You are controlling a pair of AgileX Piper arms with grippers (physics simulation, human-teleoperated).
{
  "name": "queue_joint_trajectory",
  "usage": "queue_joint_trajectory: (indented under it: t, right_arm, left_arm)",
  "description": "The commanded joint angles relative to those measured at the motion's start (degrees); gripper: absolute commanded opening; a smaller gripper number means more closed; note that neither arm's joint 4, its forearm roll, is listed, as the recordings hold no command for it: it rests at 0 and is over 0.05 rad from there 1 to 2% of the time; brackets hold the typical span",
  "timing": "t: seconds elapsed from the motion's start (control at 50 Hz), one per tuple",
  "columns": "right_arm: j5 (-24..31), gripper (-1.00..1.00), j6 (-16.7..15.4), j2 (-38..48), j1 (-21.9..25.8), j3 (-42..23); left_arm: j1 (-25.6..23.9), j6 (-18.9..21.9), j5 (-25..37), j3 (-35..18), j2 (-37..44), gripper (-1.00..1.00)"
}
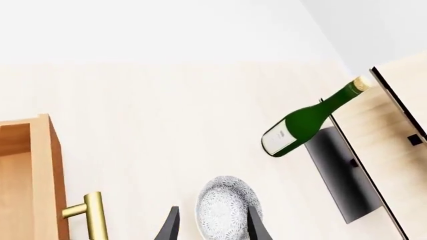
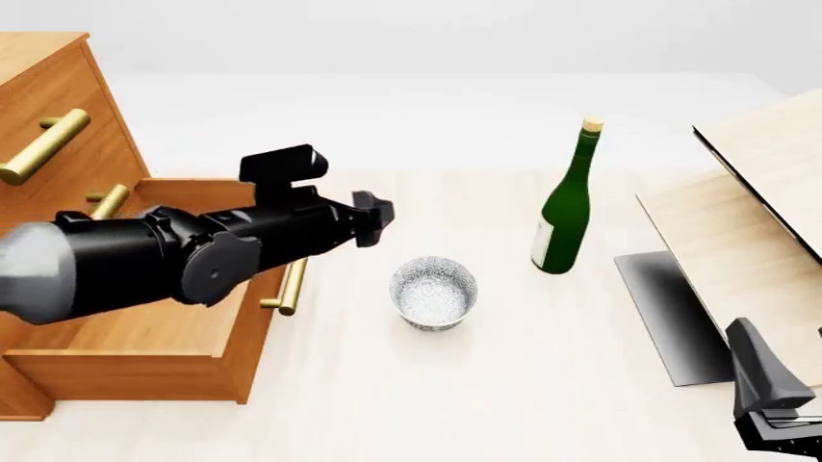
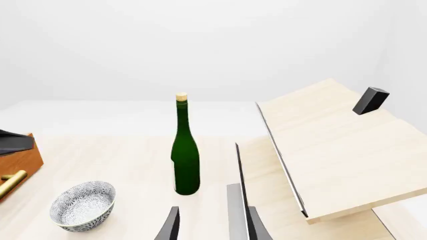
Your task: Put the bowl in the bottom drawer of the cabinet and close it.
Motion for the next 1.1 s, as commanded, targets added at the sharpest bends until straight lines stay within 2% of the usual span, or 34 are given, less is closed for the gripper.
queue_joint_trajectory:
  t: [0.02,1.1]
  right_arm:
    - [0.0,1.00,0.0,0.0,0.0,0.0]
    - [0.0,1.00,0.0,0.0,0.0,0.0]
  left_arm:
    - [-0.4,-0.4,-0.7,-1.1,3.2,1.00]
    - [-1.1,-4.8,-3.9,-4.3,14.1,1.00]
